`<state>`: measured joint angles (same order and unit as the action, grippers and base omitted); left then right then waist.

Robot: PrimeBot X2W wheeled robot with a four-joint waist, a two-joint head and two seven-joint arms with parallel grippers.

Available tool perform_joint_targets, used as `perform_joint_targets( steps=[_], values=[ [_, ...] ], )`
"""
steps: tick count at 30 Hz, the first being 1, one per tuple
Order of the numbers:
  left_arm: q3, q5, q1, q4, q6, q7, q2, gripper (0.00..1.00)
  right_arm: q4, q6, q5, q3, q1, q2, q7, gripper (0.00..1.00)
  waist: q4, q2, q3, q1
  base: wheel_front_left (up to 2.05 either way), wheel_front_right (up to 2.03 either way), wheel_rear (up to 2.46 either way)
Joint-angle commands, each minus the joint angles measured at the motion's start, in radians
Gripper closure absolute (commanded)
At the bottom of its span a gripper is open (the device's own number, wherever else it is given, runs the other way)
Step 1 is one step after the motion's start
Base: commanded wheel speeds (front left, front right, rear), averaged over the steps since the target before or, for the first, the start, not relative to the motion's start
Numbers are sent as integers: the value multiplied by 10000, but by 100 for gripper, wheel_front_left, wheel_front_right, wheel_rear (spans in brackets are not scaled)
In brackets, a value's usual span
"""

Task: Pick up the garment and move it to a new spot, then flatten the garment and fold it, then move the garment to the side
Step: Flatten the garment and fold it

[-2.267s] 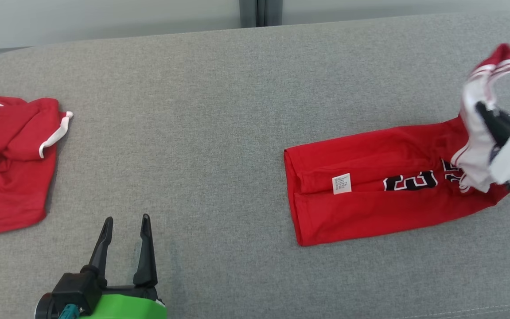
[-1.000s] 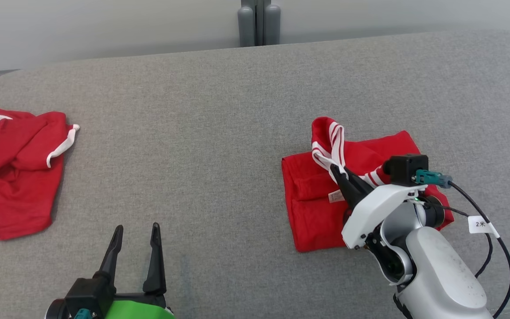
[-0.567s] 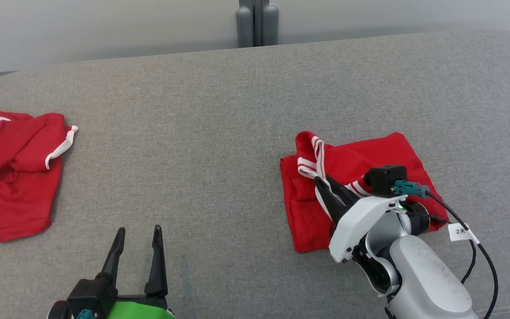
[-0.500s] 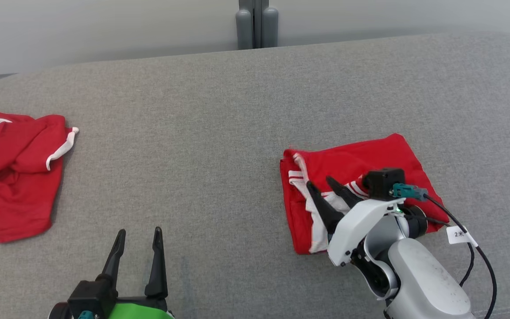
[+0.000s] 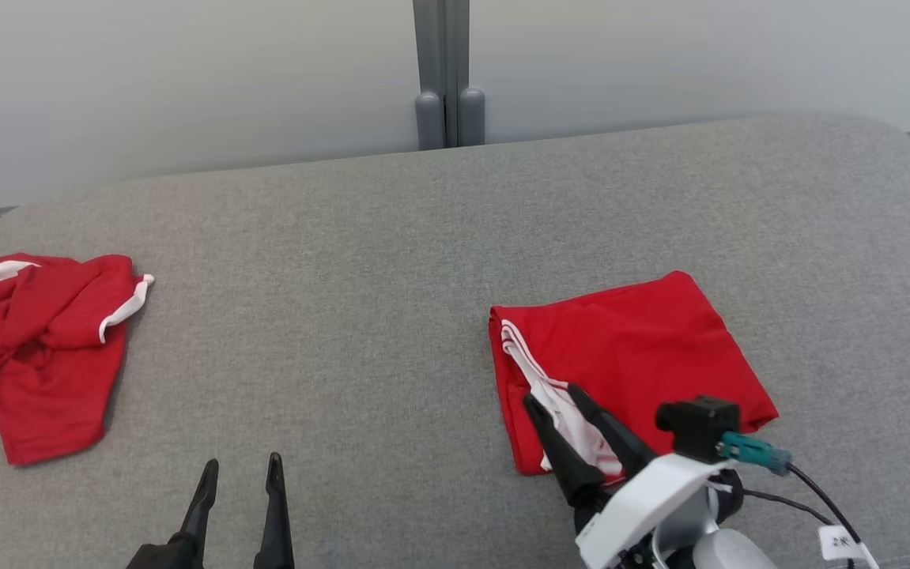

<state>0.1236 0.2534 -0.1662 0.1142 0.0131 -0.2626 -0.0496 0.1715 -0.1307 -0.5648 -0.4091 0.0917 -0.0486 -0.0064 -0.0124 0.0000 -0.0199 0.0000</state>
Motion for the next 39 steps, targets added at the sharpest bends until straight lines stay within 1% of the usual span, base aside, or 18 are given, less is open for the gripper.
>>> perform_joint_targets(
  steps=[1, 2, 5, 8, 10, 12, 14, 17, 20, 23, 30, 31, 32, 33, 34, 35, 37, 39],
  values=[
    [-64, 93, -178, -50, -55, -27, -18, 0, -300, 1, -8, 281, -351, -35, -271, 0, -141, 0, 179, 0, 0, 0, 0],
    [-94, 139, -254, -85, -80, -27, -18, 0, -562, 1, 83, 788, -774, -88, -572, 0, -178, 0, 218, 0, 0, 0, 0],
    [-145, 175, -364, -104, -132, -27, -18, 0, -564, 2, 708, 1823, -1229, -403, -1200, 0, -205, 0, 266, 0, 0, 0, 0],
    [-189, 193, -414, -118, -177, -29, -18, 0, -74, 1, 1750, 3019, -1603, -657, -2012, 0, -187, 0, 326, 0, 0, 0, 0],
    [-207, 173, -480, -112, -183, -27, -18, 0, 369, 1, 2603, 3695, -1812, -862, -2336, 0, -140, 0, 372, 0, 0, 0, 0],
    [-220, 188, -535, -88, -214, -29, -18, 0, 787, 1, 3180, 4379, -1979, -815, -2512, 0, -87, 0, 434, 0, 0, 0, 0],
    [-244, 190, -578, -67, -226, -29, -18, 0, 1073, 1, 3630, 4811, -2082, -785, -2587, 0, -34, 0, 474, 0, 0, 0, 0],
    [-280, 234, -611, -94, -260, -29, -18, 0, 1052, 2, 4026, 5480, -2199, -654, -2599, 0, 28, 0, 499, 0, 0, 0, 0],
    [-319, 233, -658, -86, -248, -27, -18, 0, 1039, 1, 4261, 5687, -2350, -463, -2586, 0, 67, 0, 511, 0, 0, 0, 0],
    [-347, 239, -695, -98, -253, -27, -18, 0, 974, 4, 4356, 5679, -2280, -360, -2587, 0, 60, 0, 518, 0, 0, 0, 0],
    [-341, 197, -583, -87, -258, -27, -18, 0, 814, 4, 4397, 5005, -2014, -212, -2588, 0, 95, 0, 491, 0, 0, 0, 0],
    [-333, 187, -552, -88, -254, -27, -18, 0, 878, 2, 4402, 4764, -1942, -195, -2588, 14, 106, 0, 479, 0, 0, 0, 0],
    [-329, 179, -528, -86, -251, -29, -18, 0, 933, 2, 4420, 4547, -1858, -191, -2588, 45, 114, 0, 468, 0, 0, 0, 0],
    [-332, 171, -504, -84, -239, -29, -18, 0, 1065, 2, 4449, 4222, -1760, -179, -2588, 72, 121, 0, 454, 0, 0, 0, 0],
    [-341, 161, -491, -84, -230, -27, -18, 0, 1226, 2, 4457, 3968, -1673, -170, -2588, 89, 123, 0, 442, 0, 0, 0, 0],
    [-347, 139, -484, -82, -211, -27, -18, 0, 1512, 4, 4475, 3646, -1555, -170, -2588, 100, 128, 0, 421, 0, 0, 0, 0],
    [-343, 116, -450, -71, -185, -29, -18, 0, 2024, 4, 4586, 3177, -1194, -163, -2474, 100, 145, 0, 368, 0, 0, 0, 0],
    [-320, 101, -388, -58, -165, -27, -18, 0, 2467, 4, 4616, 2967, -820, -130, -2331, 100, 188, 0, 318, 0, 0, 0, 0]
  ],
)
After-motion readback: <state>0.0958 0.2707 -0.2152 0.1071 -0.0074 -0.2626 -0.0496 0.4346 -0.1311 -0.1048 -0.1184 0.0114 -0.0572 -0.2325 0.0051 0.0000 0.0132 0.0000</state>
